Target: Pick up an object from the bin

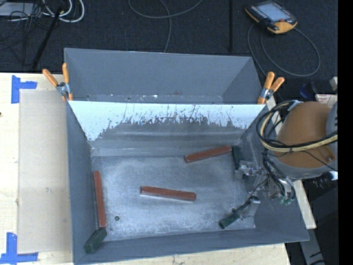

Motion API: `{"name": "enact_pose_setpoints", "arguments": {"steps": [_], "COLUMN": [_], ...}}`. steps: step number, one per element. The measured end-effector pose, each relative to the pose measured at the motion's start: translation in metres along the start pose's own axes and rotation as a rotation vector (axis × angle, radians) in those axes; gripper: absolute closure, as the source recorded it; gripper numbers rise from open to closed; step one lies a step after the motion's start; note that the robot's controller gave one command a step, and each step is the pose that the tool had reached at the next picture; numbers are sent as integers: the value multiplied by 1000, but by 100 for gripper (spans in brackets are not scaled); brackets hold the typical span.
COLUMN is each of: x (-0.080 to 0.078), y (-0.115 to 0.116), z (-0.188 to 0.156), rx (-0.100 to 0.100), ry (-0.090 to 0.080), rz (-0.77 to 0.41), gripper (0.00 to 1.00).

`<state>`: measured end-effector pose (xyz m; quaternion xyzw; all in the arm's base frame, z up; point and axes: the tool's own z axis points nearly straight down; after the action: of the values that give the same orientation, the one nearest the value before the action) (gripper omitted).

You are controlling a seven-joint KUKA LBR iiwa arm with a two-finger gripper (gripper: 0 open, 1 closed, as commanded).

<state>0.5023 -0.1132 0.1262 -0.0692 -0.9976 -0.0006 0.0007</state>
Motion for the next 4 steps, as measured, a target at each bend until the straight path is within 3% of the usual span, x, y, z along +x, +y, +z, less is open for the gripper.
{"name": "enact_pose_setpoints", "arguments": {"steps": [1, 2, 3, 4], "x": [8, 12, 38, 38], "y": [-7, 11, 45, 45], "z": [31, 45, 57, 57], "rx": [1, 1, 1, 1], "ry": [0, 1, 0, 0], "rz": [30, -85, 135, 134], "gripper": [0, 0, 100, 100]}}
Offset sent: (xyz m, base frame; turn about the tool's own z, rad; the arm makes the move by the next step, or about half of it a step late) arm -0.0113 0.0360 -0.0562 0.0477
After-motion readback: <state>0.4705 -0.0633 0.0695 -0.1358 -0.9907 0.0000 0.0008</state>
